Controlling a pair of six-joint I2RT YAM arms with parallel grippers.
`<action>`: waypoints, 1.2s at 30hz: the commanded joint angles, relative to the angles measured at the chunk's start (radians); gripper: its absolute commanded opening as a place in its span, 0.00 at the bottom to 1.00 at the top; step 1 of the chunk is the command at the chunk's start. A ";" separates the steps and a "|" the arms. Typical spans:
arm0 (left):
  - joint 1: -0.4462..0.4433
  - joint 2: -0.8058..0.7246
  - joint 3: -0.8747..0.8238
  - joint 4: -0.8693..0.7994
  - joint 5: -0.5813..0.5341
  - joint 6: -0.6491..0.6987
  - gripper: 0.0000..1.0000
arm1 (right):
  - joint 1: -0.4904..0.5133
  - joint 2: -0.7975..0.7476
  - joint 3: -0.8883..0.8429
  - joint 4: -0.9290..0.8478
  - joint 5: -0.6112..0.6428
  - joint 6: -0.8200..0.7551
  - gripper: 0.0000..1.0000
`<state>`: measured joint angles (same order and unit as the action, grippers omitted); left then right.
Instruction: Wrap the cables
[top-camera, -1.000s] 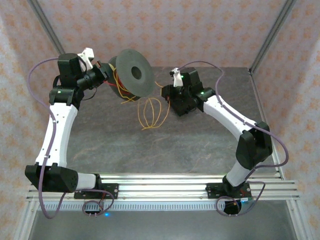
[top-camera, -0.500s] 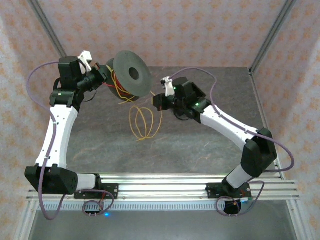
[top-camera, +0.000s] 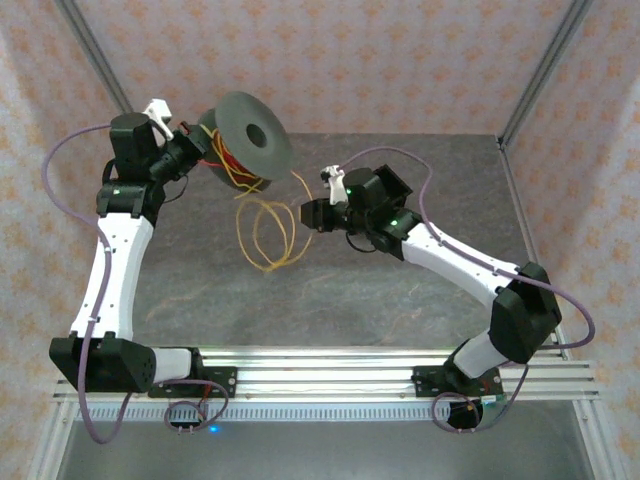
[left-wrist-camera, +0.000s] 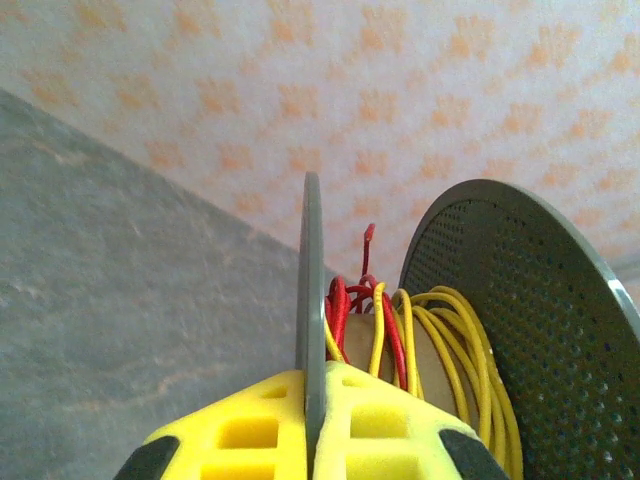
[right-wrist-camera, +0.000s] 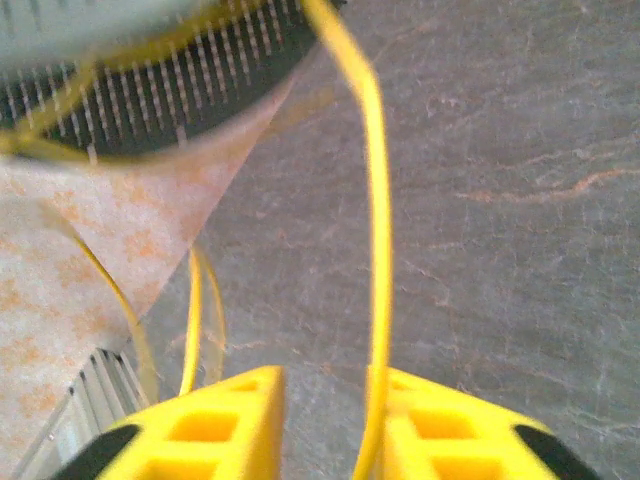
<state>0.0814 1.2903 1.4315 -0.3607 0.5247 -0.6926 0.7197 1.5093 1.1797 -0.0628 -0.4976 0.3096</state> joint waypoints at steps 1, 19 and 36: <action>0.013 -0.057 0.029 0.185 -0.053 -0.048 0.00 | 0.008 -0.041 -0.048 0.063 -0.004 0.027 0.34; 0.014 -0.087 0.062 0.151 -0.052 -0.064 0.00 | -0.013 -0.137 -0.174 0.147 0.069 0.041 0.53; 0.012 -0.092 0.217 -0.058 0.284 0.018 0.00 | -0.303 -0.257 -0.095 -0.013 -0.156 0.022 0.71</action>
<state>0.0982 1.2522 1.5734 -0.4732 0.6659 -0.6762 0.4519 1.2400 1.0164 -0.0387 -0.5632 0.3435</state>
